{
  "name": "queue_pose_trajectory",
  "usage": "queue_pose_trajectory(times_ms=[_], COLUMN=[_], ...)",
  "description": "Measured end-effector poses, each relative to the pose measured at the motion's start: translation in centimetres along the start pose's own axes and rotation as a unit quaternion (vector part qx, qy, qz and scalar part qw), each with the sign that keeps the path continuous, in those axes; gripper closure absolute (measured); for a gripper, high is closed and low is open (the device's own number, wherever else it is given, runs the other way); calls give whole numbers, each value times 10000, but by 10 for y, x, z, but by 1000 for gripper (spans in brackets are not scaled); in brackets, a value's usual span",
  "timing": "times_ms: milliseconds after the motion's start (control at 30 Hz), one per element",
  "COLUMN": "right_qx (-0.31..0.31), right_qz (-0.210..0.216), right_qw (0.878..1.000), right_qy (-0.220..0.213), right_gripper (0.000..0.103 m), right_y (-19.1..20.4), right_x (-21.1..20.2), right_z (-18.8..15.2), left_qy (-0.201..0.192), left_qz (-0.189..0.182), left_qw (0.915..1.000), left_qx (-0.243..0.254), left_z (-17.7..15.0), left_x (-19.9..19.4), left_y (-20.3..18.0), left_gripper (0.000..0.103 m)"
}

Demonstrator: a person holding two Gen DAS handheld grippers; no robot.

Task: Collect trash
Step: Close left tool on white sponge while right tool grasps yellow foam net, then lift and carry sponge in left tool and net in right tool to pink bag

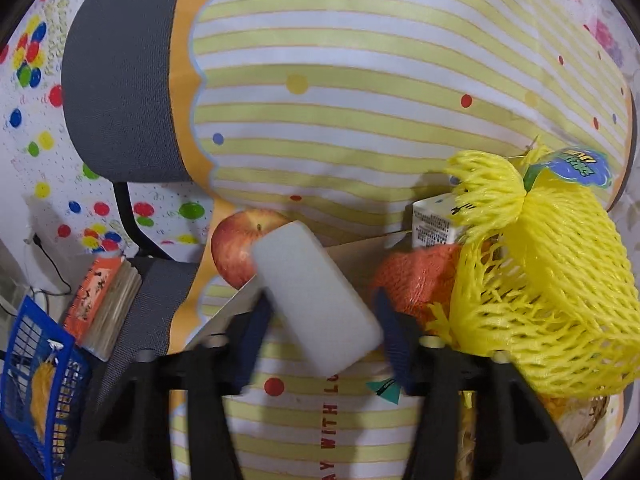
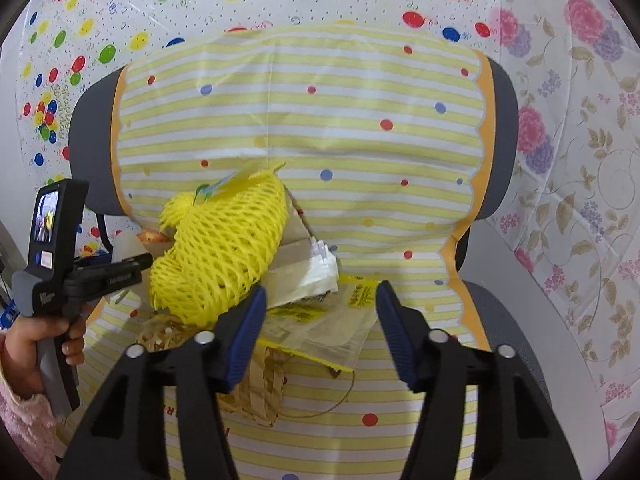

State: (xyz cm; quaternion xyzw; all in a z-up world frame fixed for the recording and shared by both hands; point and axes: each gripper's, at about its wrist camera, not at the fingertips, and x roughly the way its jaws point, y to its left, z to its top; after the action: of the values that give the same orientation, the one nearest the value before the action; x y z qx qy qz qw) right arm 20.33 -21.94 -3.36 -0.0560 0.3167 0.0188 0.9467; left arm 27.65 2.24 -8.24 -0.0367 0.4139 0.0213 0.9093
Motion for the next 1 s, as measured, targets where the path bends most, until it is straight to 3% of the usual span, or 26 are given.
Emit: queue_pose_trajectory(times_ms=[67,233,333,433,500,633,800,867,1000], right_qx=[-47,13,168,237,331,597,1330,1431,1541], right_qz=[57,327,647,769,889,1054,1306,1365,1572], right_qw=[10000,9995,9977,9968,9955,9925,9804,9778,9733], right_qy=[40,-48,-54,-24,17,183,635,699,643], right_gripper=[51,61,61,55,39,38,38,47,88], right_y=[0,3,6,12,16,18,8,7,11], right_x=[-1,-7,-6,-1,8,32,75,85,88], right_z=[-1,2,8,14,20,27,34,36,45], left_qy=[-121,-607,-873,-1059,-1130,-1209,-1083,-1047,-1017], left_qz=[-176,-382,-296,-234,-263,-258,-327,-347,-375], left_qw=[9997,9965,9944,9925,9917,9906,9919,9921,9922], left_qx=[94,440,522,561,562,579,573,598,610], left_z=[-8,-30,-41,-44,-45,-44,-45,-45,-47], left_x=[-12,-54,-83,-105,-113,-118,-105,-101,-99], left_y=[4,11,15,18,19,22,20,18,17], left_gripper=[63,66,66,65,65,65,65,65,65])
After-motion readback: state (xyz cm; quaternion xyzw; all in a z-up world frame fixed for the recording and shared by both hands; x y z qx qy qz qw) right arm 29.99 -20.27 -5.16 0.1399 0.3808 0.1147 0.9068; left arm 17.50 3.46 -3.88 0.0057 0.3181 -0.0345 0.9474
